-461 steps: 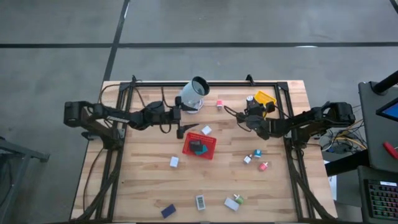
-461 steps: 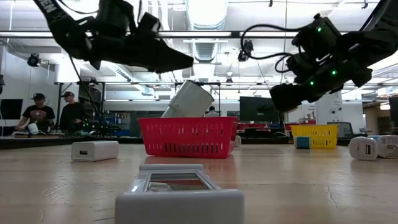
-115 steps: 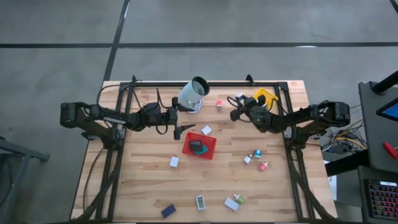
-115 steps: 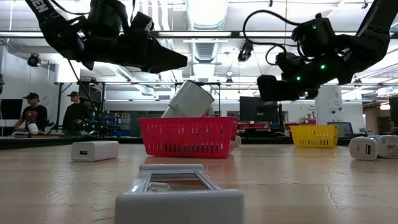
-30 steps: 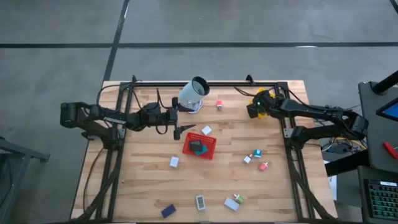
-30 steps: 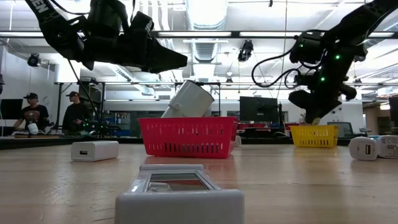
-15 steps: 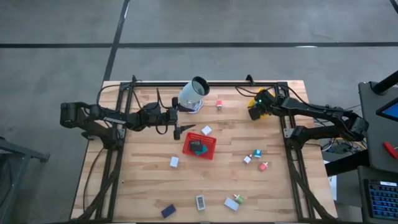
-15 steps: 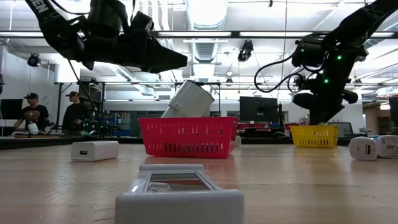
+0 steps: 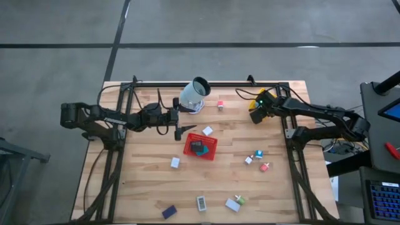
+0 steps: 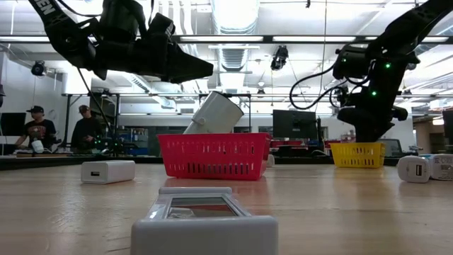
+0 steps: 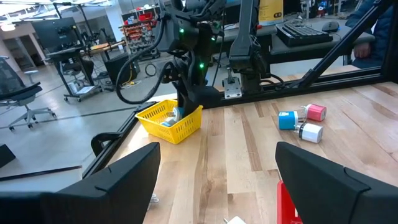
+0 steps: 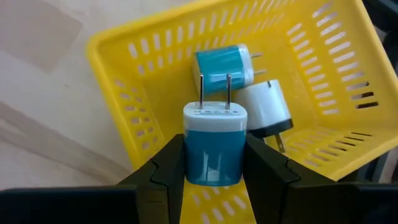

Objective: Pick & Place Office items
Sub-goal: Put the top blue charger adapter into the yellow basket

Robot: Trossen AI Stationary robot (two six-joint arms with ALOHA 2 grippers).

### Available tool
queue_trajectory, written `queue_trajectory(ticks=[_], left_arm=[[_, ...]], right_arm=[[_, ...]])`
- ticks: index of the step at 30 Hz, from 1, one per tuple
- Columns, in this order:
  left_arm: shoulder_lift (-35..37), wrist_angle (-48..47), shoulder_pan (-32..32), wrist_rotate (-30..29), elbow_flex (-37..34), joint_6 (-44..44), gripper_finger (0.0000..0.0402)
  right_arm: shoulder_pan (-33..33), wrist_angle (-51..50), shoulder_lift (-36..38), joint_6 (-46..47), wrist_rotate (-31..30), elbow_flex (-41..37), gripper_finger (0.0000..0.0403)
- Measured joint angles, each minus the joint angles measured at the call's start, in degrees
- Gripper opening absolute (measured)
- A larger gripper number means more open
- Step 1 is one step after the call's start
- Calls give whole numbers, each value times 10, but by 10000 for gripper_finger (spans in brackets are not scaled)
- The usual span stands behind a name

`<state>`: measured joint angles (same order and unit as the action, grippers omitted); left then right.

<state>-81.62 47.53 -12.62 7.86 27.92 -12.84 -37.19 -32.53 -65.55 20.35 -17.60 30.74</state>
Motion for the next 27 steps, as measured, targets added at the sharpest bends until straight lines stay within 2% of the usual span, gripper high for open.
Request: queue_trajectory(ticks=[27], left_arm=[[0,0,0,0,0,0,324]], right_arm=[[0,0,-13,-11,-2,0,119]])
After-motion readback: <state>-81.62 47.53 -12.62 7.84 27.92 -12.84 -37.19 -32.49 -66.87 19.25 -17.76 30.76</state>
